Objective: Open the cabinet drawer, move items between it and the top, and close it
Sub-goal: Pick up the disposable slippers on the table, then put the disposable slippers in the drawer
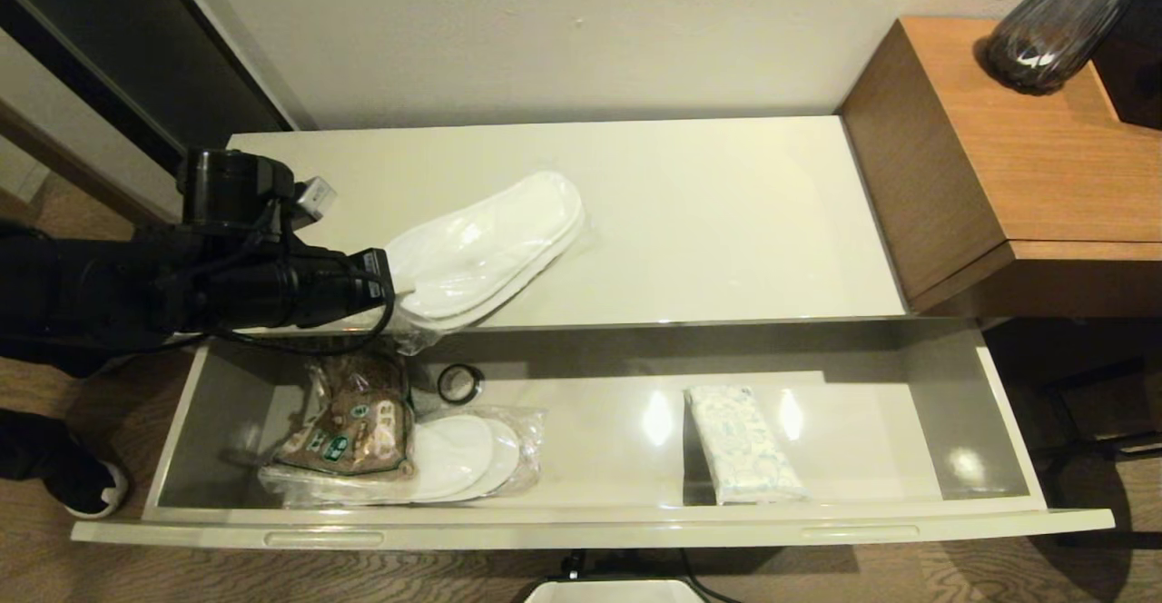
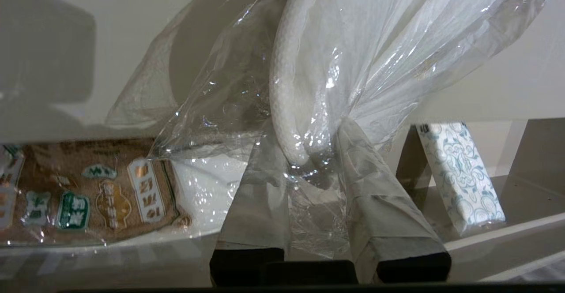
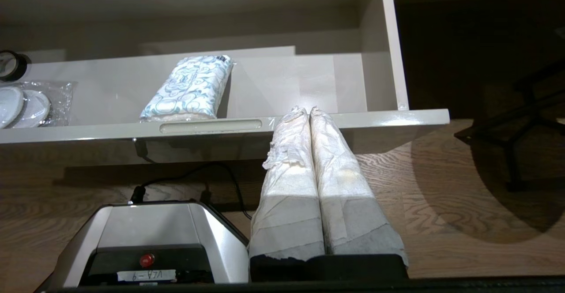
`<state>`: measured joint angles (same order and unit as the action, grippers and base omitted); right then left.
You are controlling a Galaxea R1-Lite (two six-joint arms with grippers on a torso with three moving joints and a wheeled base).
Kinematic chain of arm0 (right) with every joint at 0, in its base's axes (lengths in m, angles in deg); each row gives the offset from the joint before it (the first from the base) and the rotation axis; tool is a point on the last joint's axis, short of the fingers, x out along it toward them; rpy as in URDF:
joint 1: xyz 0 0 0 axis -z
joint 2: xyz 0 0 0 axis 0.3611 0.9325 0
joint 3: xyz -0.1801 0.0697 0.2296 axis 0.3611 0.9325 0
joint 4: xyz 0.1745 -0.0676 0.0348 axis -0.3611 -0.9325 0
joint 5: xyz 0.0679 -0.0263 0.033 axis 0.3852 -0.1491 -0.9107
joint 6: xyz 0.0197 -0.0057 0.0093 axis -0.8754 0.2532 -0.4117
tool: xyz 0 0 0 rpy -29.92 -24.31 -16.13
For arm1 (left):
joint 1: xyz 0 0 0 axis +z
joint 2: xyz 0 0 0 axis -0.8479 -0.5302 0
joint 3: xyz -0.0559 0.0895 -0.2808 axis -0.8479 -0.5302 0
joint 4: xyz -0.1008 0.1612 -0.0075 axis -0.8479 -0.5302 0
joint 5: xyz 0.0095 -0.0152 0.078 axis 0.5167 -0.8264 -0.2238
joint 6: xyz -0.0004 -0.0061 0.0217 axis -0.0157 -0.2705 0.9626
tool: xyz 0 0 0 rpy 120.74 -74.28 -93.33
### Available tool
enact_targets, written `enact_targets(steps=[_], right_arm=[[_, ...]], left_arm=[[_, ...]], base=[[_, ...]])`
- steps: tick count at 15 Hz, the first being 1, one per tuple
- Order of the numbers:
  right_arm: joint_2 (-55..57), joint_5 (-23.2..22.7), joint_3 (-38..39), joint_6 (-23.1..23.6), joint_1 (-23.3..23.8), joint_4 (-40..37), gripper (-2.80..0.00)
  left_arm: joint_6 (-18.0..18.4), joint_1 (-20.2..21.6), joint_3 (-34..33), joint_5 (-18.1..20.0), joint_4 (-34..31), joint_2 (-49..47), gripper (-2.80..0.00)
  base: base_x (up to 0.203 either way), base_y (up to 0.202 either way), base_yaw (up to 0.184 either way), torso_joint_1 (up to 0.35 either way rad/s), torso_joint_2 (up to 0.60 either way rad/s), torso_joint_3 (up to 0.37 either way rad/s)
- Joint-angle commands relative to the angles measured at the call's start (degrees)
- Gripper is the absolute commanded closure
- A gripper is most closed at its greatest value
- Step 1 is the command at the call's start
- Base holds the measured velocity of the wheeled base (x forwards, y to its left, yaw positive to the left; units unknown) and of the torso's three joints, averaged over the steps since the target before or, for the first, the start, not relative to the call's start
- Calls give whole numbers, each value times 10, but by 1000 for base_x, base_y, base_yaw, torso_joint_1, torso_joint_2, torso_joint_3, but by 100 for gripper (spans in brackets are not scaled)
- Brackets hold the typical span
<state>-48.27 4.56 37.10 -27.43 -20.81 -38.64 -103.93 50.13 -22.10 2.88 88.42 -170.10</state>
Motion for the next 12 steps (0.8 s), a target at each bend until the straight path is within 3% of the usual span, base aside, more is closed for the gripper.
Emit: enact_targets(steps=[1, 12], right_arm=[[1, -1, 2, 0, 0, 0, 0], [1, -1, 2, 0, 0, 0, 0]], left_arm=[[-3, 1, -23, 1, 1, 26, 0], [-6, -6, -163, 8, -19, 231, 0]], base=[[0, 0, 0, 0, 0, 0], [0, 0, 0, 0, 0, 0]])
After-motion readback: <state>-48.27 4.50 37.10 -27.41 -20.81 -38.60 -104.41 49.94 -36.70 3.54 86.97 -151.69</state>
